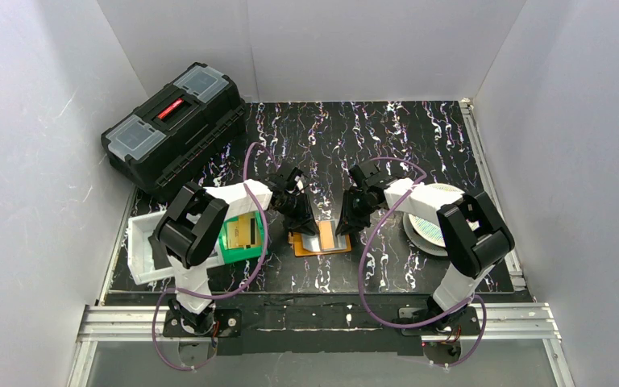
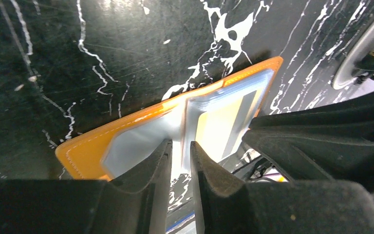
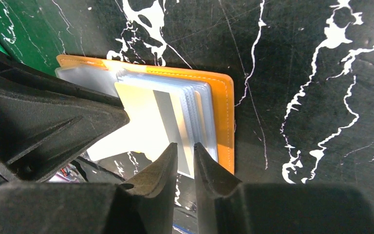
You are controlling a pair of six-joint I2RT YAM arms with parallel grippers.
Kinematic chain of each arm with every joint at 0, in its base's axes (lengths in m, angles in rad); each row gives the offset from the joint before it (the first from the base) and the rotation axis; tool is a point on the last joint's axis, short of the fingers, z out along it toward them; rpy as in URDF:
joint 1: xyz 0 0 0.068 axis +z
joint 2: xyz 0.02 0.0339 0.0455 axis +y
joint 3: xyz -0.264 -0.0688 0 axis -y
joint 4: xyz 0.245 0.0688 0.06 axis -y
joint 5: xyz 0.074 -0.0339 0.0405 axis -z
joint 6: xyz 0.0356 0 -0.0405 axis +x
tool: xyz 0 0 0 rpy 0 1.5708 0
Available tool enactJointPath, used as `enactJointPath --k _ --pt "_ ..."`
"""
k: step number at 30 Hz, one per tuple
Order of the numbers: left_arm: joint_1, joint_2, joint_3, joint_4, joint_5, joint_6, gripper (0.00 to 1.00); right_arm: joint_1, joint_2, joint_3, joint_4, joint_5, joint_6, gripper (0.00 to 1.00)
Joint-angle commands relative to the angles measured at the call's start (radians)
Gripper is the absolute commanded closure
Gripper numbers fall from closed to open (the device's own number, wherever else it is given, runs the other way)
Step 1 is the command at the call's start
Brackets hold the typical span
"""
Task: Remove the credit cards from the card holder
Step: Remove the credit card from the card holder.
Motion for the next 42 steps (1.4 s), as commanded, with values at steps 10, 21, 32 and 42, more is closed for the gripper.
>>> enactJointPath --k 10,21,32,42 --pt "0.031 -0.059 -0.163 0.321 0.13 -0.097 0.8 0.025 0.071 0.052 -0.054 0.034 -0.039 0.81" --pt "0.034 -0.047 -0.198 0.409 0.179 -0.125 0.87 0.047 0.118 0.084 -0.087 0.051 -0.049 0.84" --pt "0.051 -0.095 -0.169 0.238 0.133 -0.051 1.0 0.047 0.139 0.088 -0.109 0.066 -0.038 0.85" --pt "0.093 -0.117 -0.157 0.101 0.108 0.05 1.0 0.046 0.149 0.077 -0.107 0.06 -0.037 0.87"
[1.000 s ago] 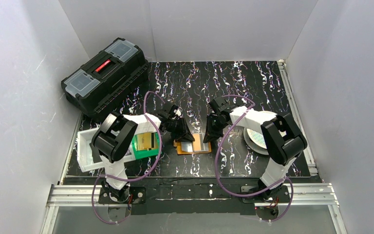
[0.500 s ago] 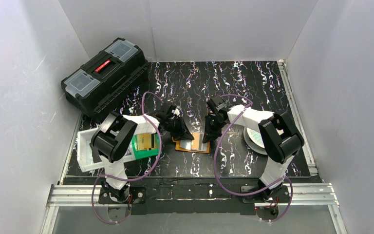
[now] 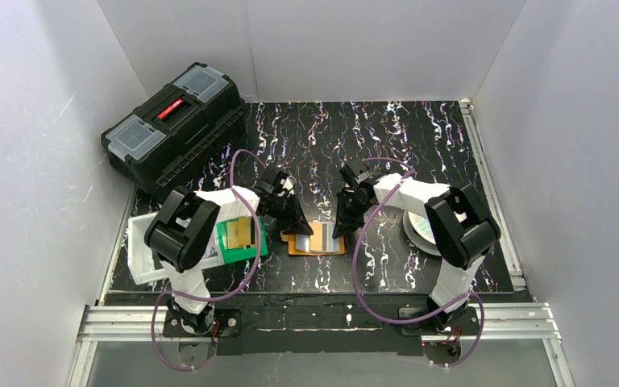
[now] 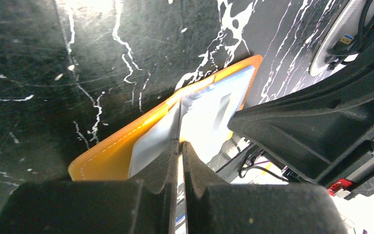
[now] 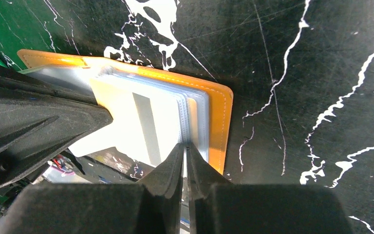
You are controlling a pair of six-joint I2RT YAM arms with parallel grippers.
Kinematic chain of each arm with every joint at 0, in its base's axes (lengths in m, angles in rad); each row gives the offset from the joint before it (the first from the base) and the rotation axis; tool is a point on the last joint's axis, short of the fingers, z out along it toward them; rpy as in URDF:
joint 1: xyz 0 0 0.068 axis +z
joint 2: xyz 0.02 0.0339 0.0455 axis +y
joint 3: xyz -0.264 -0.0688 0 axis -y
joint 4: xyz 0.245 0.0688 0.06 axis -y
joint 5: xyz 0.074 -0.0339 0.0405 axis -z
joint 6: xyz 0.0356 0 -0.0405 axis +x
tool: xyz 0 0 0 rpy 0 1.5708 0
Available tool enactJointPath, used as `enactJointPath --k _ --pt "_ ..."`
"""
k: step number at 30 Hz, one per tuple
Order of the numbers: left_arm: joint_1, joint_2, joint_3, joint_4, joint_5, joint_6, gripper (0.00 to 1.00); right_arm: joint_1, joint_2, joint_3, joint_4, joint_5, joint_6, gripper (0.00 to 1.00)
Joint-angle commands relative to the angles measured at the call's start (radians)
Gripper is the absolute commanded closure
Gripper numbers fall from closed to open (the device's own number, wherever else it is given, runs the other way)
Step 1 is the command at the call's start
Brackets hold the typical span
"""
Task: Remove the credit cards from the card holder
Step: Remove the credit card from the card holder.
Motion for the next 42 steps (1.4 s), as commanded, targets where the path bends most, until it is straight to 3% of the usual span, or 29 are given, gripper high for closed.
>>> enactJointPath --k 1,34,42 --pt "0.02 -0.054 0.004 -0.098 -0.021 0.056 1.0 0.006 0.054 -0.015 -0.016 0.067 -0.015 0.88" --pt "0.097 -0.08 0.012 -0.225 -0.087 0.149 1.0 0.005 0.056 -0.019 -0.008 0.05 -0.02 0.89" --pt "0.046 -0.049 -0.068 -0.033 -0.015 -0.027 1.0 0.005 -0.081 0.006 -0.025 0.068 -0.007 0.7"
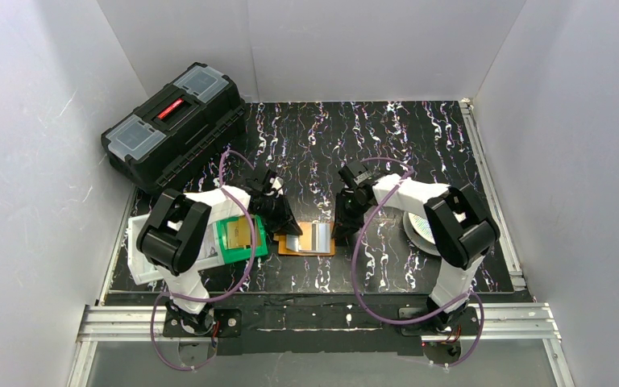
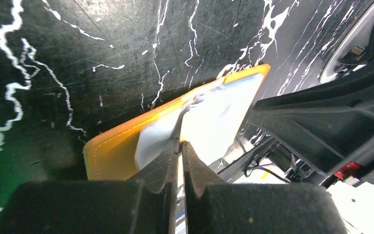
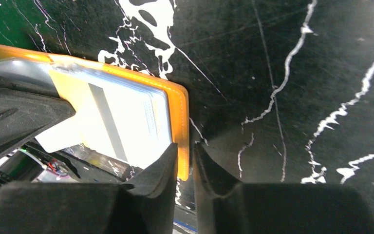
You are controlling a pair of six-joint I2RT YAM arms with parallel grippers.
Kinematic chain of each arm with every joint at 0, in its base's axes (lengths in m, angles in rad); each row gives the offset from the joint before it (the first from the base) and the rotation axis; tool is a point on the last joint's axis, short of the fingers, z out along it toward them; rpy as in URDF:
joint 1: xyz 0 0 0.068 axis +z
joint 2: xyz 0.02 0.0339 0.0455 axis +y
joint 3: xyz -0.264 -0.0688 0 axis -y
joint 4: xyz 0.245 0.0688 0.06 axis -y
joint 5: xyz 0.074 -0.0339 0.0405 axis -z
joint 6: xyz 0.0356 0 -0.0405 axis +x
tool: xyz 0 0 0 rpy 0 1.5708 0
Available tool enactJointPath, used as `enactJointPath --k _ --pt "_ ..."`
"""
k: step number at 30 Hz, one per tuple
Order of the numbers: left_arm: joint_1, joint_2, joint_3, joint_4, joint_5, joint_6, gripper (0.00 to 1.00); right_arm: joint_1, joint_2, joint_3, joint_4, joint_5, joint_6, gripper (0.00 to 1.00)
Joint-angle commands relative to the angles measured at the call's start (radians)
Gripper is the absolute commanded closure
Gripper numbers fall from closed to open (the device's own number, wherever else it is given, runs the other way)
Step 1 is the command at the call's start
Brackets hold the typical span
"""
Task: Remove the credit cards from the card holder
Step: Remove the credit card from the card holder.
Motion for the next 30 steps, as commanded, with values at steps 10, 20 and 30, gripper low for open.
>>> enactJointPath --k 10,20,30 --pt "-0.155 0.083 -0.036 0.309 -0.02 -0.314 1.0 0.0 -0.137 0.035 -0.048 0.023 -0.008 0.69" --pt "-0.159 0.092 -0.035 0.281 -0.038 -0.289 1.0 0.001 -0.054 -0.029 -0.004 0.014 0.027 0.81" --pt "-0.159 0.102 -0.026 0.205 -0.074 -0.255 1.0 0.001 -0.109 -0.093 0.025 0.038 0.057 0.65"
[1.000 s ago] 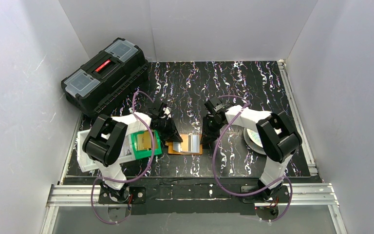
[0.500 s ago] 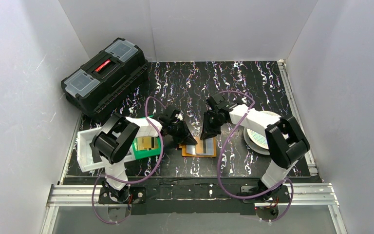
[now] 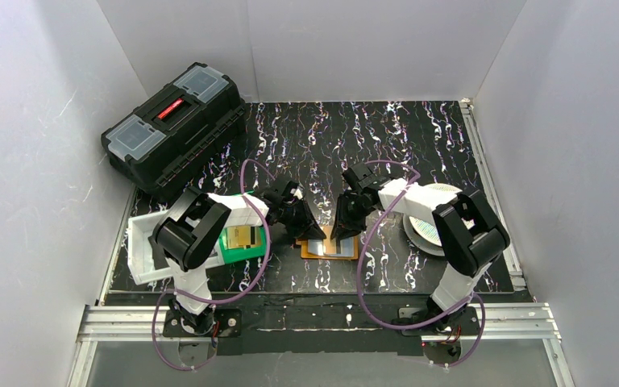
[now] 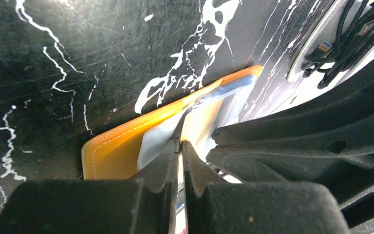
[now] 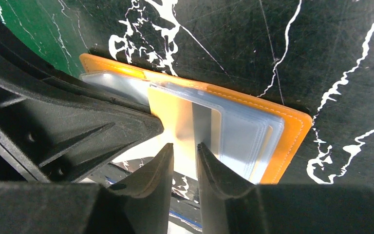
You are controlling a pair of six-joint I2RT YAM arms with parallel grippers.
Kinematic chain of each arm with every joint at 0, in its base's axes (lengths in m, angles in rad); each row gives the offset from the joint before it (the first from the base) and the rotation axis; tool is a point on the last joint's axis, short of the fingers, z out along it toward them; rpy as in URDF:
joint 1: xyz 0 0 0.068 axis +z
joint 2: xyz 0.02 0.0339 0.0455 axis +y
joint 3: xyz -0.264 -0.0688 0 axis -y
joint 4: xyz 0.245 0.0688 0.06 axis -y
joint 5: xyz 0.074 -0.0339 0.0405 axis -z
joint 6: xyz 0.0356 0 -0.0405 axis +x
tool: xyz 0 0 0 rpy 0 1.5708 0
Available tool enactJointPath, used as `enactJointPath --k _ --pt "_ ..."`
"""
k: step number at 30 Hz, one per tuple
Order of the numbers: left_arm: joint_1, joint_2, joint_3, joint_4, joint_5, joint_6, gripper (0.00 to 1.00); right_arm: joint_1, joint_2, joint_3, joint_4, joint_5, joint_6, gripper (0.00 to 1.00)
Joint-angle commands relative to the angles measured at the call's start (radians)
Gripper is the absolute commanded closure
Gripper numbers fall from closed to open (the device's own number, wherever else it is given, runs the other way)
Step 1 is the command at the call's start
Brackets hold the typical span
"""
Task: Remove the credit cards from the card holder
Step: Remove the credit card from the card holder.
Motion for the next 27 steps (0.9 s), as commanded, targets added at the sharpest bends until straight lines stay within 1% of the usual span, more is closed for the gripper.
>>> enactJointPath --k 1,6,16,27 --pt "0.002 0.017 0.009 -0.097 -0.074 0.034 1.0 0.002 -0.042 -0.035 -0.007 0.045 0.006 0.64" --pt "0.002 0.018 0.016 -0.143 -0.084 0.045 1.0 0.001 -0.065 -0.049 -0.006 0.051 0.01 0.62" --pt "0.003 0.013 0.02 -0.16 -0.083 0.065 1.0 0.002 -0.004 -0.055 0.008 0.04 0.006 0.62" --pt "0.005 -0.018 0.055 -0.274 -0.17 0.171 1.0 -0.008 -0.01 -0.09 0.015 0.05 0.008 0.62"
